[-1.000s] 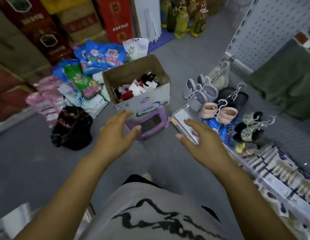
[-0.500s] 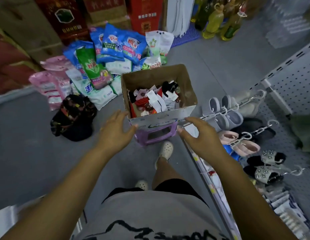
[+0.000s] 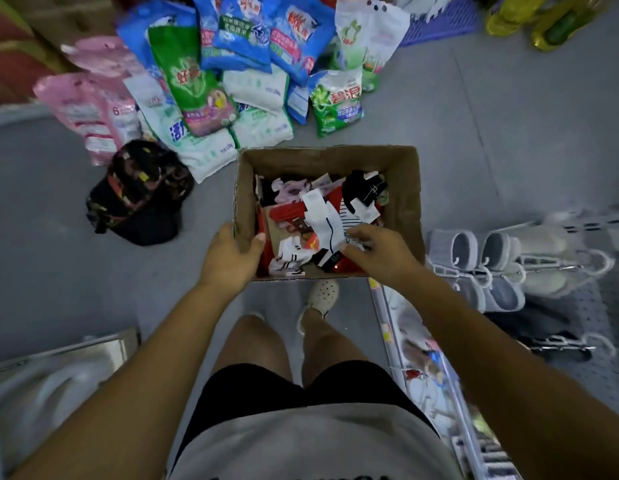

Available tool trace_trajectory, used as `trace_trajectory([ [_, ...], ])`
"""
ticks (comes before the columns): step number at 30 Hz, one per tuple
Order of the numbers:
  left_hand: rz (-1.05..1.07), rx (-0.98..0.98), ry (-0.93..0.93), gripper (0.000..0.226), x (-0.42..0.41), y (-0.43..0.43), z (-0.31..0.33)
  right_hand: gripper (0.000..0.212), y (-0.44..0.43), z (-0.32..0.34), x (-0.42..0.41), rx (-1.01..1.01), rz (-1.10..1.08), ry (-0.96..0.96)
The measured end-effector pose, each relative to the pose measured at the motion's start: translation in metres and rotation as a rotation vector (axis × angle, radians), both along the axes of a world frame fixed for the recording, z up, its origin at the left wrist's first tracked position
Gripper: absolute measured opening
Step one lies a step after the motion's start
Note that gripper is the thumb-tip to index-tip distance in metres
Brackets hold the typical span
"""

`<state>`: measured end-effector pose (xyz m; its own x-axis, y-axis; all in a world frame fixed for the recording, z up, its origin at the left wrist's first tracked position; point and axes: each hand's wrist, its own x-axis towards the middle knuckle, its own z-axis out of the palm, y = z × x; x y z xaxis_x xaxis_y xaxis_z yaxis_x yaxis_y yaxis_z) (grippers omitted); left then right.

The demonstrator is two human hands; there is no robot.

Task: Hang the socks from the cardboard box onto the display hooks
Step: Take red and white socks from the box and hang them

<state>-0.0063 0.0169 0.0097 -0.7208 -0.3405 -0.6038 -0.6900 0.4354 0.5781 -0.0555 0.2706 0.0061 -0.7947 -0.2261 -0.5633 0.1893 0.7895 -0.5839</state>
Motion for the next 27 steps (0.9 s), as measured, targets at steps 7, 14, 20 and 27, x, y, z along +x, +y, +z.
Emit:
trace_trajectory([
  [7, 0.233, 0.122, 0.102, 0.033, -0.025, -0.021, -0.057, 0.042, -0.059, -0.081, -0.063, 0.056, 0.217, -0.042],
  [14, 0.272, 0.190, 0.132, 0.032, -0.026, -0.023, -0.079, 0.059, -0.117, -0.165, -0.097, 0.185, 0.472, 0.017],
  [20, 0.320, 0.238, 0.148, 0.033, -0.024, -0.026, -0.088, 0.041, -0.130, -0.200, -0.109, 0.257, 0.562, 0.042],
  [27, 0.206, 0.279, 0.073, 0.041, -0.032, -0.041, -0.073, 0.006, -0.110, -0.178, -0.113, 0.038, 0.215, 0.014],
])
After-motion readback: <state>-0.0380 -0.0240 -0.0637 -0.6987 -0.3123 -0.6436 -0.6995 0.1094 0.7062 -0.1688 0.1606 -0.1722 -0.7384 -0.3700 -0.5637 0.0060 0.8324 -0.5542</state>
